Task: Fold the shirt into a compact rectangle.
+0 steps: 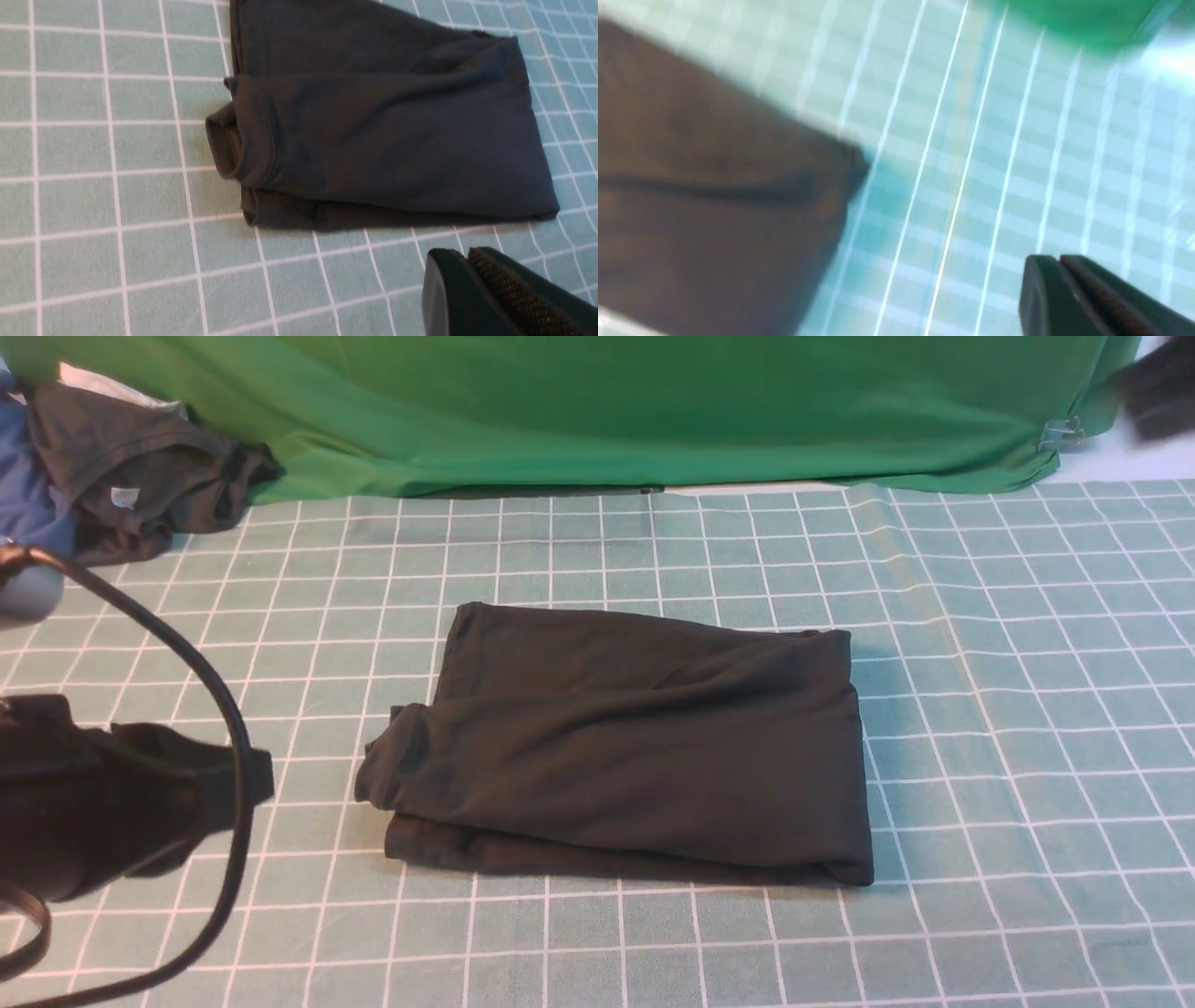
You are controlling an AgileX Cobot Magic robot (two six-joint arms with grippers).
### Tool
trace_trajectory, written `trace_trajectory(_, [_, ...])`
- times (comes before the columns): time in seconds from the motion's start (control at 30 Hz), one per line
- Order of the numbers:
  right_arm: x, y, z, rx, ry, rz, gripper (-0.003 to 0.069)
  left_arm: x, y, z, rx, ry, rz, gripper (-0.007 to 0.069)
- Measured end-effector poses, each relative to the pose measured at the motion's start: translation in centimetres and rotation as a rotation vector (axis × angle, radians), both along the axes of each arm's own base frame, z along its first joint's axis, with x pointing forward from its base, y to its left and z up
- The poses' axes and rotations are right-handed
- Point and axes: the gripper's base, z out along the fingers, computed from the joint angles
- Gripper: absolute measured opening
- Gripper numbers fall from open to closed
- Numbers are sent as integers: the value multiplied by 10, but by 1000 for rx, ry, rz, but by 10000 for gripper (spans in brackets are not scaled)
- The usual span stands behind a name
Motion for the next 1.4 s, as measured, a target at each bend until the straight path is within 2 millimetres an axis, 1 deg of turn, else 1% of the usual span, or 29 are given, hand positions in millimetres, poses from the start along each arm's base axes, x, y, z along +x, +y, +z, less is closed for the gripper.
trace_trajectory(0.1, [-54,-13,21,48,-196,-3,28,5,0,2,-6,-36,17,6])
trace_trajectory(0.13, [-74,-18,23,64,-265,-5,28,7,1,2,-8,-47,24,6])
trace_trajectory(0.2, [-111,-27,21,96,-394,-8,28,12,1,3,-14,-68,38,6])
trace_trajectory(0.23, [-113,-27,16,96,-393,-9,28,12,1,3,-14,-68,38,6])
trace_trajectory(0.27, [-137,-33,9,118,-488,-11,28,15,0,2,-20,-75,46,6])
trace_trajectory(0.37, [-187,-45,-20,138,-695,-5,28,22,-1,0,-32,-69,56,6])
trace_trajectory(0.4, [-192,-46,-30,140,-730,-5,28,23,-1,-1,-34,-64,57,6])
trace_trajectory(0.47, [-211,-51,-56,171,-842,-13,28,25,-1,-3,-33,-52,58,6])
trace_trajectory(0.57, [-224,-55,-84,260,-968,-33,28,29,-2,-5,-21,-47,52,6])
trace_trajectory(0.63, [-225,-55,-103,304,-996,-42,31,31,-2,-6,-8,-49,46,6])
trace_trajectory(0.7, [-225,-55,-116,327,-1028,-46,41,33,-2,-7,-3,-47,43,6])
trace_trajectory(0.8, [-225,-55,-118,340,-1065,-47,59,33,-2,-8,6,-49,40,6])
trace_trajectory(0.83, [-225,-56,-117,348,-1094,-47,84,33,-1,-8,20,-52,38,6])
trace_trajectory(0.87, [-225,-56,-117,348,-1094,-47,84,33,-1,-8,20,-52,38,6])
trace_trajectory(0.93, [-226,-56,-115,355,-1114,-48,123,33,0,-8,44,-57,33,6])
trace_trajectory(1.03, [-226,-56,-115,356,-1118,-48,159,33,0,-9,60,-60,30,7])
trace_trajectory(1.4, [-226,-56,-115,357,-1121,-48,204,35,1,-7,66,-83,36,11])
